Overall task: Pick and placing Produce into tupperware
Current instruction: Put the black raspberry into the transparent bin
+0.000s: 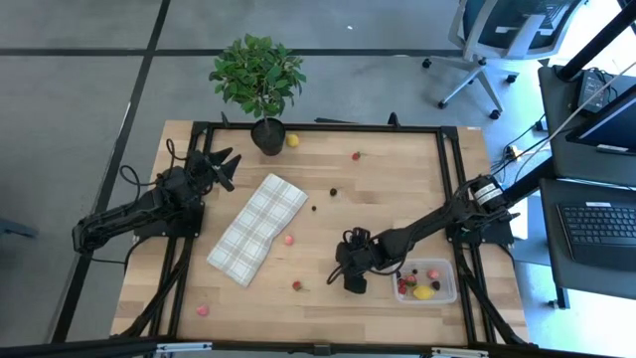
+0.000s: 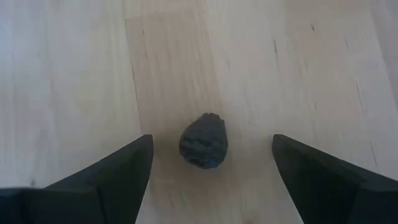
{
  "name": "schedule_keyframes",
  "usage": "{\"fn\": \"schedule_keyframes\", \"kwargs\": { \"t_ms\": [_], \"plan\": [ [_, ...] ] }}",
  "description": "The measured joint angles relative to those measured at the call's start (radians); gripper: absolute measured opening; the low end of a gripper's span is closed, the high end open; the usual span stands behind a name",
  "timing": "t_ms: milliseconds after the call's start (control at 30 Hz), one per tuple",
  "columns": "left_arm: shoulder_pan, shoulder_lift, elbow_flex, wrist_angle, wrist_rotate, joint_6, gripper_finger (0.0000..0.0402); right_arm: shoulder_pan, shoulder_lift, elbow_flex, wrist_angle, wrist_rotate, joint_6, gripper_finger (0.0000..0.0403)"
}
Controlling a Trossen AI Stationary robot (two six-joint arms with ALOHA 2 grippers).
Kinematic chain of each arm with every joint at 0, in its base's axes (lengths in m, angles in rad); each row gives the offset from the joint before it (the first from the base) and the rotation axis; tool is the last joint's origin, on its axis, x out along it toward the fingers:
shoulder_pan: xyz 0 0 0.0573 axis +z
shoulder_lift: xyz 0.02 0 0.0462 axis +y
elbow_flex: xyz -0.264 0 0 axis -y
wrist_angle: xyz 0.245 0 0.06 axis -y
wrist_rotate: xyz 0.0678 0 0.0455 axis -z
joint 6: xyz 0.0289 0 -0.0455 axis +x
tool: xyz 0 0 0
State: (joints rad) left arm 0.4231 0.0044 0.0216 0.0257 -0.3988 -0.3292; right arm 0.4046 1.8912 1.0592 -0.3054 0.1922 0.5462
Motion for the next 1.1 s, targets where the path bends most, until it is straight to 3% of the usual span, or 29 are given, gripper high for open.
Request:
{"fn": "schedule_keyframes", "kwargs": {
  "t_ms": [267,700,900,1100],
  "plan": [
    [0.0,0.0,0.0,0.0,0.0,0.0,0.0225,0.0,0.0,0.0,-0.003,-0.001,0.001,0.0298],
    [0.0,0.0,0.0,0.0,0.0,0.0,0.0225,-0.002,0.002,0.0,-0.001,-0.001,0.003,0.0163],
    [0.0,0.0,0.0,0.0,0.0,0.0,0.0225,-0.006,0.001,0.0,0.001,-0.006,0.109,0.0101],
    [0.0,0.0,0.0,0.0,0.0,0.0,0.0225,-0.01,-0.03,0.061,-0.061,-0.037,0.135,0.0099]
  ]
}}
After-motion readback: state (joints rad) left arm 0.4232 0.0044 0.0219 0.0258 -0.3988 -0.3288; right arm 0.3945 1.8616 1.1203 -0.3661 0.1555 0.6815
